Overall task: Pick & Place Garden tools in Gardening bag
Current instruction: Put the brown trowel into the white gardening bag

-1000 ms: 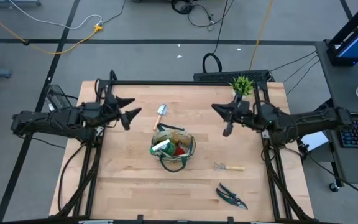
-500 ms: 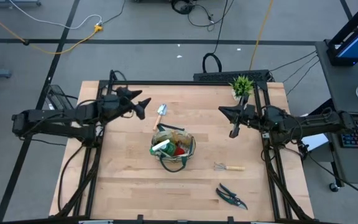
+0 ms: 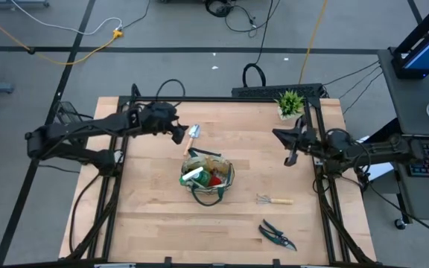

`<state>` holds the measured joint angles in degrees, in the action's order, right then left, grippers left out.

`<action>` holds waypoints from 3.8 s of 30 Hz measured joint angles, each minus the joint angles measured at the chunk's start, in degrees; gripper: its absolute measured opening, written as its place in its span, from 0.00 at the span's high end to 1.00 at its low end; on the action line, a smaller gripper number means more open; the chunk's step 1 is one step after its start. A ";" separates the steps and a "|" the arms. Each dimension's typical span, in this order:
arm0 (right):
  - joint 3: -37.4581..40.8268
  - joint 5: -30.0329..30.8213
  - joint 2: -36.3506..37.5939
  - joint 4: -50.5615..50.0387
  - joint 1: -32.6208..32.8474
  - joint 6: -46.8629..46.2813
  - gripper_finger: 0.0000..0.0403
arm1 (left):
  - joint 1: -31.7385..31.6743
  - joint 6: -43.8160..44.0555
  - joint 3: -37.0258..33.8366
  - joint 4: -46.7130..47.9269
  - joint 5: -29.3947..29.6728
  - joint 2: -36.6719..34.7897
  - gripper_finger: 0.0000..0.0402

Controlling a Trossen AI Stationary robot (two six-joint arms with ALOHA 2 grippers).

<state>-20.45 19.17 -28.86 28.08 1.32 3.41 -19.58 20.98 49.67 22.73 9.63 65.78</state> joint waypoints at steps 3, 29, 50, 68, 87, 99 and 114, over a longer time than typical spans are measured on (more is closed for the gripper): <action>3.11 0.04 3.10 4.77 0.00 -0.02 1.00 | -1.49 1.41 0.46 2.06 -3.67 2.03 0.23; 13.07 2.11 9.48 17.57 0.00 0.34 1.00 | -3.34 10.28 0.46 7.55 -11.58 20.19 0.23; 13.07 2.23 9.48 17.56 0.00 0.30 1.00 | -1.65 13.24 0.42 6.68 -9.09 22.73 0.23; 13.07 3.79 9.48 17.56 0.02 0.27 1.00 | -1.65 13.72 0.64 0.94 -12.07 31.57 0.25; 13.07 4.84 9.48 17.56 0.02 0.27 1.00 | -1.67 11.23 0.46 4.71 -6.06 31.75 0.78; 13.07 4.80 9.48 17.55 0.02 0.32 1.00 | -2.46 11.97 0.45 7.62 -6.13 30.90 0.81; 13.07 4.58 9.46 17.54 0.02 0.32 1.00 | -8.41 10.37 0.24 14.75 2.69 11.06 0.81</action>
<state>-7.38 23.75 -19.40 45.63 1.34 3.73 -27.99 31.35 49.91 37.49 12.31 76.84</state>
